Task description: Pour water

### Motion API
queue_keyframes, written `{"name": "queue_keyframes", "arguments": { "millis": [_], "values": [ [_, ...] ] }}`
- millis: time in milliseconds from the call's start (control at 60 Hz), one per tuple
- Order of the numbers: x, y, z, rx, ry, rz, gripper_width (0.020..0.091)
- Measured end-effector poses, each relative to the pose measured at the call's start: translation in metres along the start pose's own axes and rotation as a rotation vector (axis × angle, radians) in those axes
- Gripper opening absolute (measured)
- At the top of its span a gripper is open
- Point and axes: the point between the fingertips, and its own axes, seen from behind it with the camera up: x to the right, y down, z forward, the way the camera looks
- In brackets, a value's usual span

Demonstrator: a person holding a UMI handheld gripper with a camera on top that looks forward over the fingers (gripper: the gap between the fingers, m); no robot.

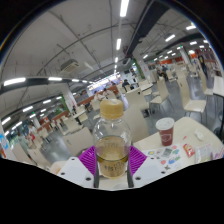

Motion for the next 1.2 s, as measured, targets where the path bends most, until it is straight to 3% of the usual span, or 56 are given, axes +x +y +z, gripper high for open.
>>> {"name": "queue_keyframes", "arguments": {
  "millis": [167, 450, 633, 767, 800, 850, 900, 967, 1200],
  "values": [
    [0.094, 0.034, -0.001, -0.05, 0.17, -0.337, 0.0375],
    [0.167, 0.119, 0.002, -0.199, 0.212, -0.396, 0.0382],
    [0.168, 0.12, -0.001, -0.153, 0.207, -0.387, 0.0411],
    [0.171, 0.123, -0.006, -0.195, 0.228, -0.371, 0.0537],
    [0.17, 0.124, -0.01, -0.213, 0.235, -0.366, 0.0621],
    [0.17, 0.125, -0.018, -0.239, 0.25, -0.362, 0.086],
    [0.169, 0.128, -0.03, -0.279, 0.271, -0.361, 0.0814],
    [0.163, 0.125, -0.05, -0.294, 0.303, -0.367, 0.0859],
    [0.106, 0.139, -0.149, -0.408, 0.35, -0.31, 0.0849]
  ]
}}
